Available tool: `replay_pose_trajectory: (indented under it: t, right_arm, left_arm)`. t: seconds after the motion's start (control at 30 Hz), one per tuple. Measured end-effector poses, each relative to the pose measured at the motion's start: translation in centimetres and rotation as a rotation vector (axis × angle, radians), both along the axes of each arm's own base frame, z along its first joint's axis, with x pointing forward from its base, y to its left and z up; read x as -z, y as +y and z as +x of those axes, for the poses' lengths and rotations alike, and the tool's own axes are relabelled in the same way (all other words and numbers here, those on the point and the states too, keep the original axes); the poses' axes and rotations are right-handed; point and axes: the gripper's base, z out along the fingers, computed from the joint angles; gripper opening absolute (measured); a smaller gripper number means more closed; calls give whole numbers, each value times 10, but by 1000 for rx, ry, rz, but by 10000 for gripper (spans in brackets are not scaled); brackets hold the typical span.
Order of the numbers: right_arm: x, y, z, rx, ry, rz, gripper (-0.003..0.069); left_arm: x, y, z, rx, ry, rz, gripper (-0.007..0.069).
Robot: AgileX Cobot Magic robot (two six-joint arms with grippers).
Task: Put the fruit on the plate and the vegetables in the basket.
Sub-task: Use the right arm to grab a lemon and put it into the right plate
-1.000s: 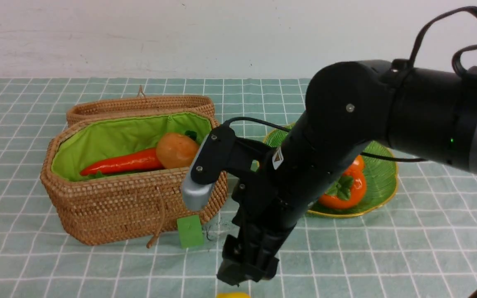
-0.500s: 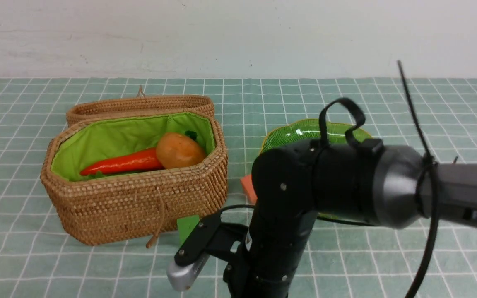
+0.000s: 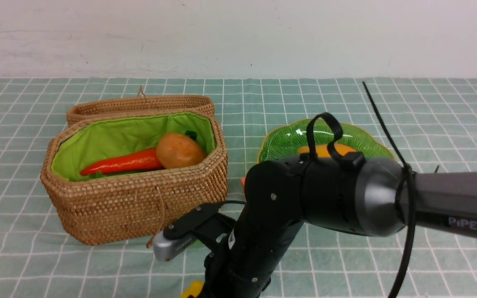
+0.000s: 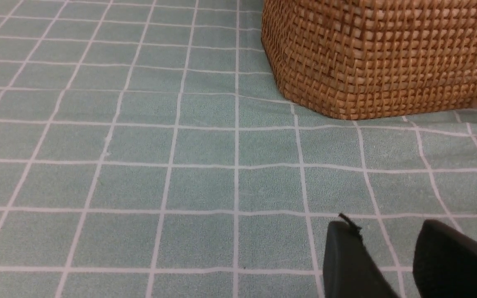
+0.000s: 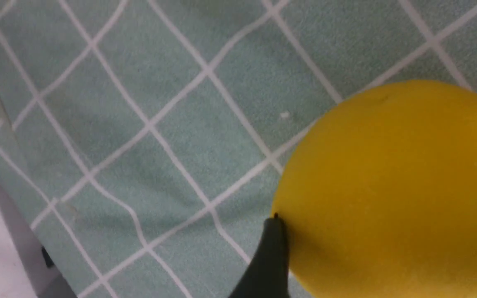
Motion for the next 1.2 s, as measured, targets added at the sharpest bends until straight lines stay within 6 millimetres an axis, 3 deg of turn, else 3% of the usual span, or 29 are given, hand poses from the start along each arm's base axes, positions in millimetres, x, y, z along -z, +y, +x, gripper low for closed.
replay_pose_trajectory:
  t: [0.2, 0.37, 0.8, 1.0, 1.2]
  right_arm:
    - [1, 2, 5, 70, -18, 26, 629]
    - [1, 3, 8, 40, -67, 35, 570]
    - [-6, -6, 12, -16, -88, 32, 566]
    - [-35, -35, 42, 60, -132, 67, 566]
    - [-65, -94, 109, 272, -308, 128, 566]
  left_arm:
    - [0, 0, 0, 0, 0, 0, 239]
    - [0, 0, 0, 0, 0, 0, 239]
    - [0, 0, 0, 0, 0, 0, 239]
    - [0, 0, 0, 0, 0, 0, 239]
    - [0, 0, 0, 0, 0, 0, 239]
